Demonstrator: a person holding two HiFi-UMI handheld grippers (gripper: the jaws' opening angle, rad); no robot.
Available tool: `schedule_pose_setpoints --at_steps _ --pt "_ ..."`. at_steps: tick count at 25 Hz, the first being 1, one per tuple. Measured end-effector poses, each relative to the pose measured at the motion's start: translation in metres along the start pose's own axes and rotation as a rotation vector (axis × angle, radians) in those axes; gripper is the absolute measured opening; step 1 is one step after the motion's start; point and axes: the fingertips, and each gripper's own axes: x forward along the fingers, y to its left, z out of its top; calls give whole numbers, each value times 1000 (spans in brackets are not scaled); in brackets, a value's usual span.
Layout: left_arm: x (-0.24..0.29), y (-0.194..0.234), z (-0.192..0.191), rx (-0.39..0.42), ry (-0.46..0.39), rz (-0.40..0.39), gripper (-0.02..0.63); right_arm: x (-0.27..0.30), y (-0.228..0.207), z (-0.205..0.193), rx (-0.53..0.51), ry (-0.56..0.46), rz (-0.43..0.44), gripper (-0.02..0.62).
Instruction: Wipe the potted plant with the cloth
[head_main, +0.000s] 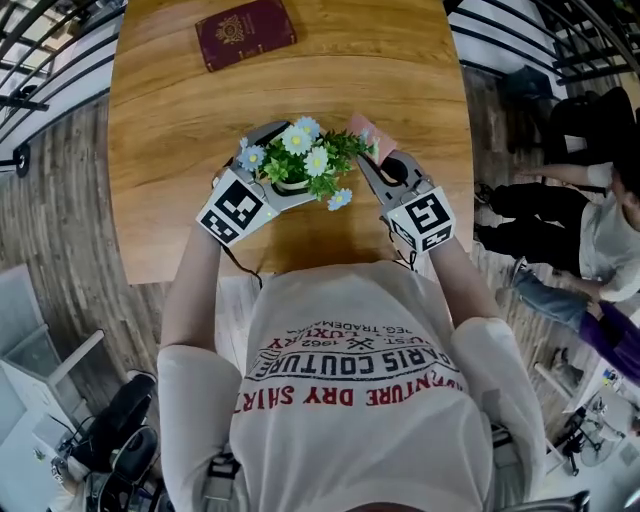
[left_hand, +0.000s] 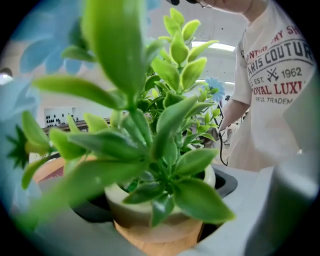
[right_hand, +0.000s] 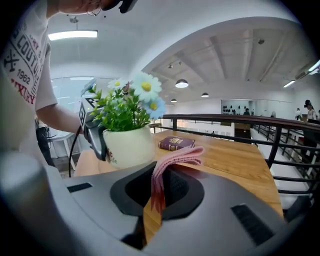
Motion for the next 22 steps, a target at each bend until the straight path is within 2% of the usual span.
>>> schedule_pose_setpoints --at_steps 7,14,17,22 --pt "15 -13 -66 22 91 -25 535 13 -19 -8 -20 40 -109 37" --pt "30 -16 -115 36 158 -83 535 33 -27 -12 -6 54 -136 37" --pt "38 -13 -129 43 158 -99 535 38 -31 -20 3 66 -143 37" --pt "46 -10 -128 42 119 -126 535 36 -31 -33 23 97 -155 37"
